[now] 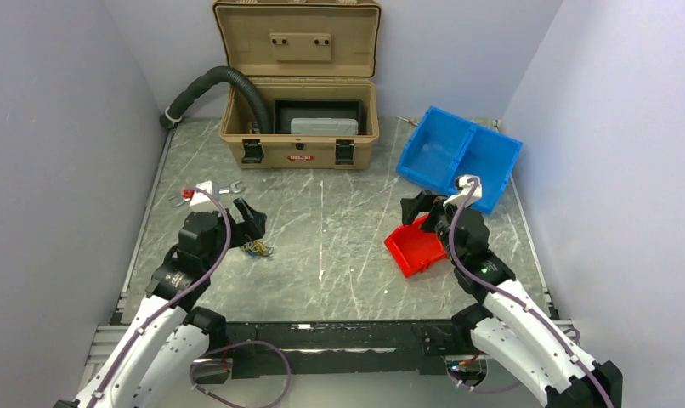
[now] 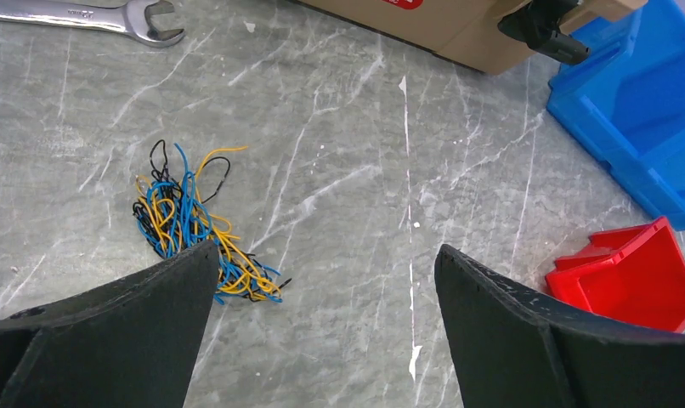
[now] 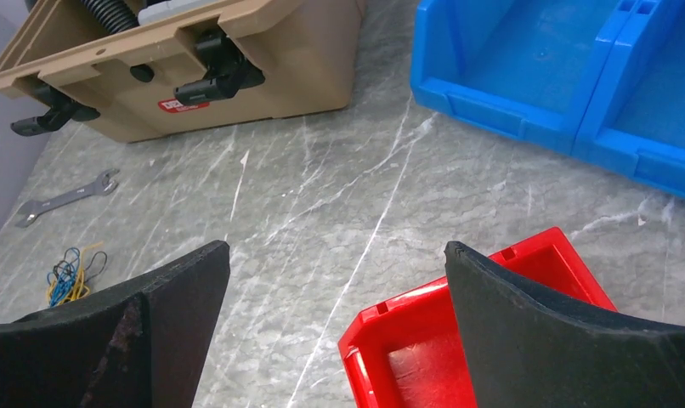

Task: Untangle the cables
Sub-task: Untie the cable.

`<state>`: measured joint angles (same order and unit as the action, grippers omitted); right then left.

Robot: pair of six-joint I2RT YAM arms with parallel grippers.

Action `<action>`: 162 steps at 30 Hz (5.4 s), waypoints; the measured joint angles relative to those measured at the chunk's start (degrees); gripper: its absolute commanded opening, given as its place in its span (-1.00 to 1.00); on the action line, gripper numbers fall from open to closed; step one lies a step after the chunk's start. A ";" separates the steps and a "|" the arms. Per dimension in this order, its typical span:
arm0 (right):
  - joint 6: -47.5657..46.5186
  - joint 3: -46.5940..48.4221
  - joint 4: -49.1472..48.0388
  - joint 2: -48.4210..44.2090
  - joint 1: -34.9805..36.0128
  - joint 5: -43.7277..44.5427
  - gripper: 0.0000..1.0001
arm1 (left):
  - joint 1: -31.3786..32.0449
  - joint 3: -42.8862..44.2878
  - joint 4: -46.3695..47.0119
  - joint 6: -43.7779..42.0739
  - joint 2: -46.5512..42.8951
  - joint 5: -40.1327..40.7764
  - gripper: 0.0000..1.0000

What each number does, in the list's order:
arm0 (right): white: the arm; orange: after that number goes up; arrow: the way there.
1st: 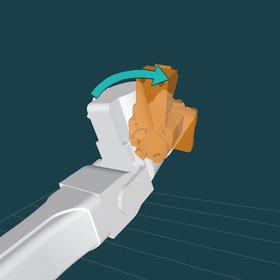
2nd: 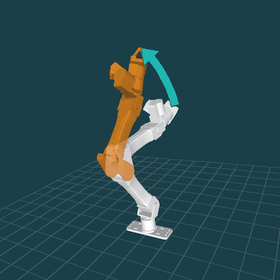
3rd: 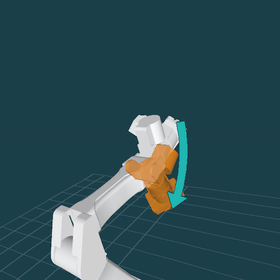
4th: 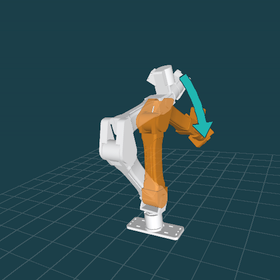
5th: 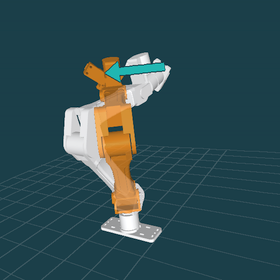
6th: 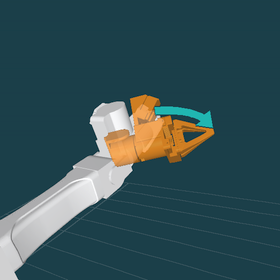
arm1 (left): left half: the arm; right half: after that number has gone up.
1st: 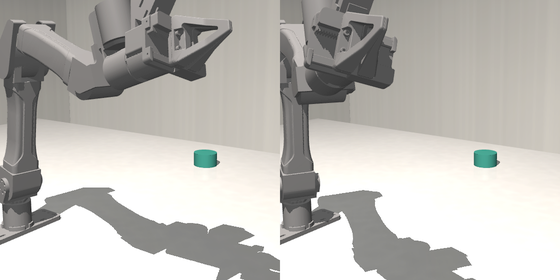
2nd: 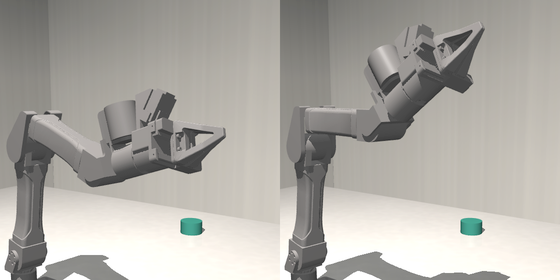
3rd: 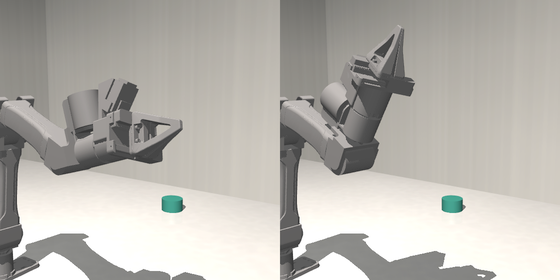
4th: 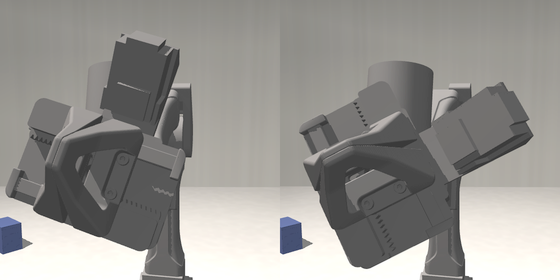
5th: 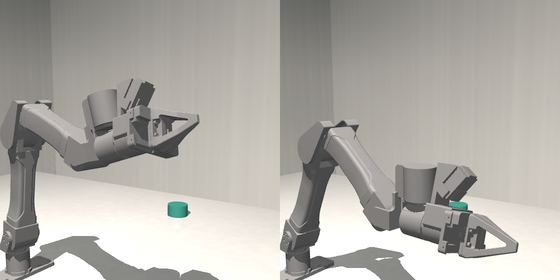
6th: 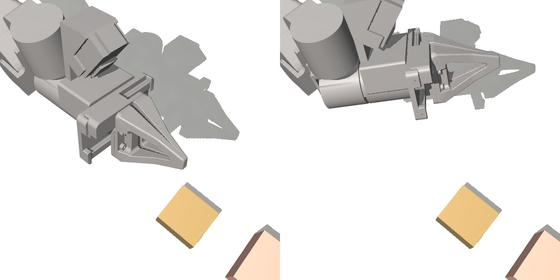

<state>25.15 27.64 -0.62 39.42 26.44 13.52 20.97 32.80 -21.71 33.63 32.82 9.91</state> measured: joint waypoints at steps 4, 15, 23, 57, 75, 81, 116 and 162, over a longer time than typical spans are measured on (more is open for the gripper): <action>0.13 0.00 -0.04 0.00 0.00 0.00 0.98 | 0.00 0.00 -0.04 0.02 0.13 0.76 0.99; -2.51 1.97 0.02 5.99 0.00 -4.33 0.92 | -3.39 0.37 -3.52 6.14 10.99 4.92 0.99; -4.94 4.24 0.13 11.28 0.00 -10.99 0.89 | -12.41 0.35 -3.91 8.68 19.61 1.81 0.87; -5.01 4.24 -2.10 12.96 0.00 -15.85 0.88 | -7.30 -2.01 15.82 12.74 40.65 -20.83 -1.00; -2.54 8.11 -4.50 37.38 6.40 -28.55 0.32 | 0.96 -0.46 58.40 4.37 61.77 -51.80 -1.00; -1.42 9.33 -11.10 42.29 11.45 -32.76 0.24 | 1.14 -0.39 62.60 3.56 63.32 -53.66 -1.00; 8.46 10.82 -0.31 30.49 15.17 -2.56 -1.00 | 3.72 -0.31 51.49 -3.98 47.36 -44.19 -0.82; 3.37 26.88 14.19 54.80 4.74 -13.14 0.61 | 7.37 2.78 35.36 -11.96 41.18 -33.79 0.22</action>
<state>28.51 54.52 13.56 94.21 31.18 0.38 28.34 35.57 13.65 21.67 74.00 -23.88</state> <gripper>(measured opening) 0.812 0.612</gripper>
